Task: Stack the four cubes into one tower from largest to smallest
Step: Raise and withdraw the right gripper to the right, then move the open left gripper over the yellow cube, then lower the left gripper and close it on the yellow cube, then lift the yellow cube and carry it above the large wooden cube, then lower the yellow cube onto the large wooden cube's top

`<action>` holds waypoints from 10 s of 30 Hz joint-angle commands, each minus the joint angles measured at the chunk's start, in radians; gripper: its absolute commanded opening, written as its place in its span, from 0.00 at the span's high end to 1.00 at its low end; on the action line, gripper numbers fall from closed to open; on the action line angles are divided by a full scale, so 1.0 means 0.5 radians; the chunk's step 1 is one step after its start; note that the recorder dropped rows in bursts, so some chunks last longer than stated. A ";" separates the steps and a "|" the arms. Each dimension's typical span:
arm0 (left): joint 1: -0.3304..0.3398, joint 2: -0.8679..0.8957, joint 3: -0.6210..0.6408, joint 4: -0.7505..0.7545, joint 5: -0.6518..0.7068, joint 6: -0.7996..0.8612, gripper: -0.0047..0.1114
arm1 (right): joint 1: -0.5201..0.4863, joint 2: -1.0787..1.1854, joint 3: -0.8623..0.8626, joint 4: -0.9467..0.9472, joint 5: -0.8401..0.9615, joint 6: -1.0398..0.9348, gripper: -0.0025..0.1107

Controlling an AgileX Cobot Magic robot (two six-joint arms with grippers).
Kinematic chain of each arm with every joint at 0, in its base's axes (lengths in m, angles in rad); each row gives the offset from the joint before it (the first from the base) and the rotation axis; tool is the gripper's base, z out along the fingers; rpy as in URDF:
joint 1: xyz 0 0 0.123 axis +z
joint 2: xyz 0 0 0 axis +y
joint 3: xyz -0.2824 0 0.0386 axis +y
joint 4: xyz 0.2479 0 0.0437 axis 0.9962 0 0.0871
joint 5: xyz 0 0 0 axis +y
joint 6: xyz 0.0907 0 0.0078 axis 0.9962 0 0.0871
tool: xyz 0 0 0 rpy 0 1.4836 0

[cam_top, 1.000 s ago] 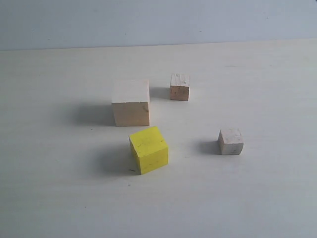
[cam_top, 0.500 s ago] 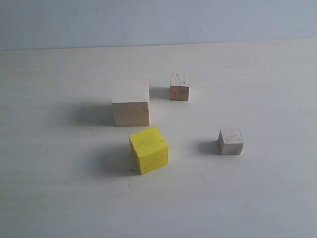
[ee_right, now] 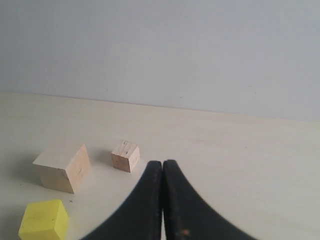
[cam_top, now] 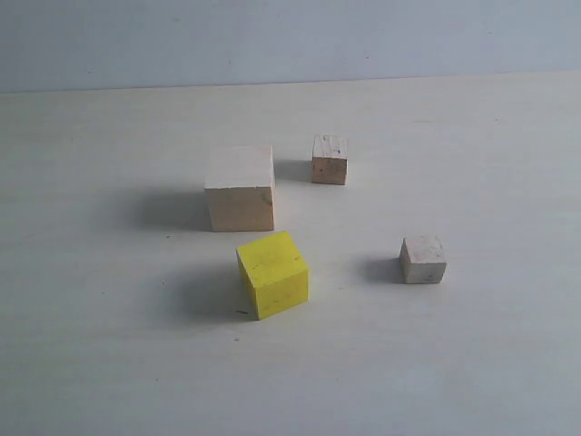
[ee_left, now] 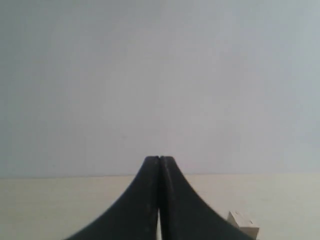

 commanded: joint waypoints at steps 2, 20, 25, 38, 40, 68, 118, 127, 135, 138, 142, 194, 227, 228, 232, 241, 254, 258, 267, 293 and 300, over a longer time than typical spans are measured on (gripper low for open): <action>-0.332 0.432 -0.277 0.123 0.301 0.009 0.96 | -0.002 -0.008 0.010 -0.009 0.111 -0.007 0.98; -0.485 0.817 -0.430 0.127 0.072 -0.170 0.96 | -0.002 -0.013 0.010 -0.021 0.147 -0.007 0.98; -0.518 0.817 -0.430 0.127 0.228 -0.071 0.82 | -0.002 -0.013 0.010 -0.021 0.147 -0.007 0.98; -0.810 1.248 -0.514 0.126 0.501 0.047 0.32 | -0.002 -0.013 0.010 0.037 0.232 -0.007 0.98; -0.865 1.353 -0.583 0.126 0.592 0.100 0.31 | -0.002 -0.013 0.010 0.037 0.239 -0.007 0.98; -1.282 2.589 -1.708 0.123 1.661 0.804 0.26 | -0.002 -0.013 0.010 0.049 0.290 -0.007 0.98; -1.112 3.200 -2.228 -0.285 2.043 1.628 0.26 | -0.002 -0.013 0.010 0.340 0.448 -0.083 0.98; -1.112 3.254 -2.228 -0.176 1.979 1.659 0.26 | -0.002 -0.013 0.010 0.340 0.456 -0.083 0.98; -1.112 3.338 -2.228 -0.182 1.926 1.655 0.26 | -0.002 -0.013 0.010 0.346 0.456 -0.083 0.98; -1.112 3.348 -2.228 -0.189 1.886 1.655 0.26 | -0.002 -0.013 0.010 0.346 0.456 -0.083 0.98; -1.112 3.348 -2.228 -0.198 1.860 1.655 0.26 | -0.002 -0.013 0.010 0.346 0.456 -0.083 0.98; -0.903 2.854 -2.652 -0.011 2.493 2.332 0.96 | -0.002 -0.013 0.010 0.346 0.460 -0.111 0.98; -0.696 3.390 -3.275 0.036 2.493 0.393 0.96 | -0.002 -0.013 0.010 0.353 0.459 -0.147 0.98; -0.696 3.395 -3.275 0.030 2.493 0.389 0.96 | -0.002 -0.013 0.010 0.353 0.459 -0.147 0.98; -0.664 3.420 -3.275 0.017 2.493 0.366 0.96 | -0.002 -0.013 0.010 0.353 0.459 -0.147 0.98; -0.575 3.455 -3.275 -0.145 2.493 0.149 0.96 | -0.002 -0.013 0.010 0.354 0.459 -0.143 0.98; -0.582 3.455 -3.275 -0.503 2.493 0.160 0.96 | -0.002 -0.013 0.010 0.361 0.459 -0.143 0.98; -0.582 3.455 -3.275 -0.412 2.493 -0.031 0.96 | -0.002 -0.013 0.010 0.378 0.459 -0.143 0.98; -0.582 3.532 -3.275 -0.293 2.493 -0.369 0.96 | -0.002 -0.013 0.010 0.452 0.463 -0.147 0.98; -0.644 3.567 -3.383 -0.275 2.493 -0.458 0.96 | -0.002 -0.013 0.010 0.464 0.485 -0.162 0.98; -0.644 3.555 -3.383 -0.228 2.493 -0.426 0.96 | -0.002 -0.013 0.010 0.464 0.498 -0.162 0.98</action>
